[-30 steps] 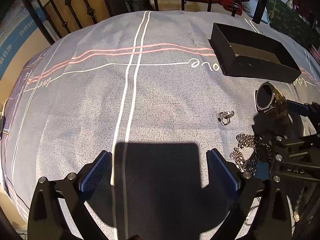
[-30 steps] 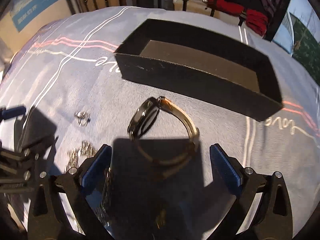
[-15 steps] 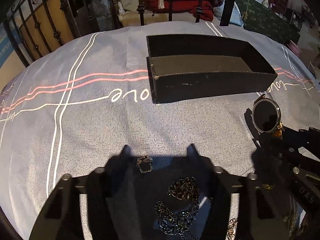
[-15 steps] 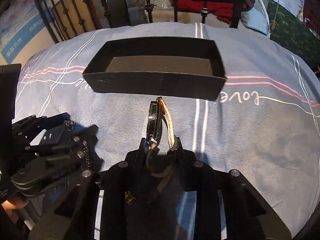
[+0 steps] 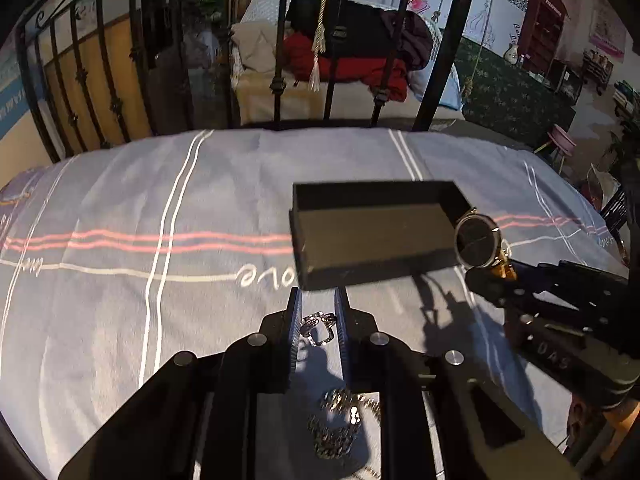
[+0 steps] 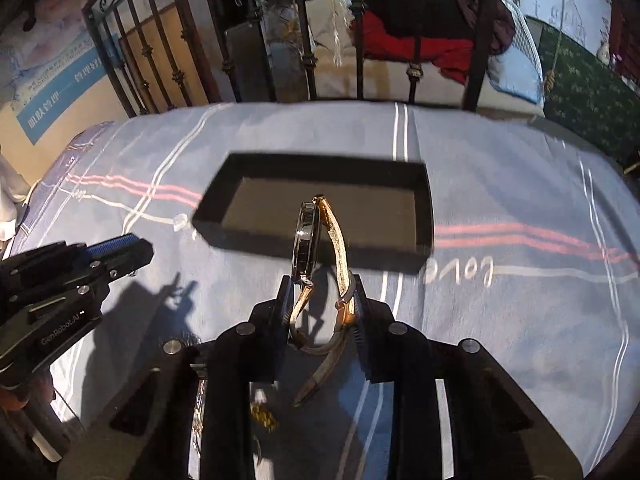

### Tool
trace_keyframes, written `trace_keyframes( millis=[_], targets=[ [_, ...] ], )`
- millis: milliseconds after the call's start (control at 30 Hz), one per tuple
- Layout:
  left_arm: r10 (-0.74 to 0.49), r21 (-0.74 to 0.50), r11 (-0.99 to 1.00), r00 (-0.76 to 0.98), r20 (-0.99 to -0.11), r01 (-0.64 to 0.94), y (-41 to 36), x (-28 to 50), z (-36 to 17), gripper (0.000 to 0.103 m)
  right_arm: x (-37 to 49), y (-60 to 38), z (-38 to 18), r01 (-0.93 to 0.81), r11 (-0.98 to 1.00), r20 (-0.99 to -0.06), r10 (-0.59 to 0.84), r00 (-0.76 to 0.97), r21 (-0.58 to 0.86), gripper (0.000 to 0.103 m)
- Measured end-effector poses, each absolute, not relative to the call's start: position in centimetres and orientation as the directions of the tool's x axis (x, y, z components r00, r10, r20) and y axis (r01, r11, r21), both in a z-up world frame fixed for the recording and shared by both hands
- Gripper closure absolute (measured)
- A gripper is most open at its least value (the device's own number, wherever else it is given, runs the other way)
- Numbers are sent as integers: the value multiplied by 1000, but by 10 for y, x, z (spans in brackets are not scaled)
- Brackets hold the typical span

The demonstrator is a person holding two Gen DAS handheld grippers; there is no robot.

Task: Organize jewelry
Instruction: 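Carry the watch into the black box and open the right tool, then grasp the pearl bracelet with the right tool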

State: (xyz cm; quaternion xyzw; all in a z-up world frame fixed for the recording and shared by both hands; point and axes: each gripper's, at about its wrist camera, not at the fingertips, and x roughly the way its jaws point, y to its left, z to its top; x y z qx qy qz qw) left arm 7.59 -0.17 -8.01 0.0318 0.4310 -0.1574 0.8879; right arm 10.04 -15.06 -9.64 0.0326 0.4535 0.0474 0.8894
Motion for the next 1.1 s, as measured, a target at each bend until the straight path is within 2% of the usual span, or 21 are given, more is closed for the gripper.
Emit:
trace_keyframes(
  millis=[267,333,400,433,467,567,700,733,867,1000,1100],
  targets=[
    [-205,-22,955,605,-770,297,-58,143,-70,87,164,-163,-99,-40,997,-830,74,552,62,73],
    [-187,-5,957,600,-778,291,-64,150,-74,87,172,-164,-105,-36,998,-839,67,540,57,69],
    [-173,4,959,596,-784,284,-67,152,-77,86,177,-166,-110,-26,998,-843,56,534,50,56],
    [-169,6,960,597,-784,281,-65,151,-78,78,178,-168,-111,-21,999,-841,51,538,48,54],
    [-162,12,962,604,-780,273,-65,151,-78,62,177,-168,-111,-20,999,-839,46,543,41,52],
    [-145,34,964,626,-766,265,-61,146,-73,46,175,-169,-107,-17,999,-824,35,566,31,48],
    [-137,45,964,639,-757,261,-55,134,-61,35,165,-173,-96,-6,999,-806,30,592,32,46],
    [-139,42,965,642,-754,258,-52,130,-57,27,160,-172,-92,-8,999,-801,31,598,32,46],
    [-138,49,965,653,-745,259,-44,105,-37,7,131,-169,-74,-17,1000,-779,20,627,12,30],
    [-205,-31,959,612,-764,282,-22,70,-32,6,70,-164,-67,-31,999,-777,11,629,-11,24],
    [-202,-57,959,526,-826,279,-2,44,-63,6,8,-155,-79,-52,999,-803,36,594,7,17]
  ],
)
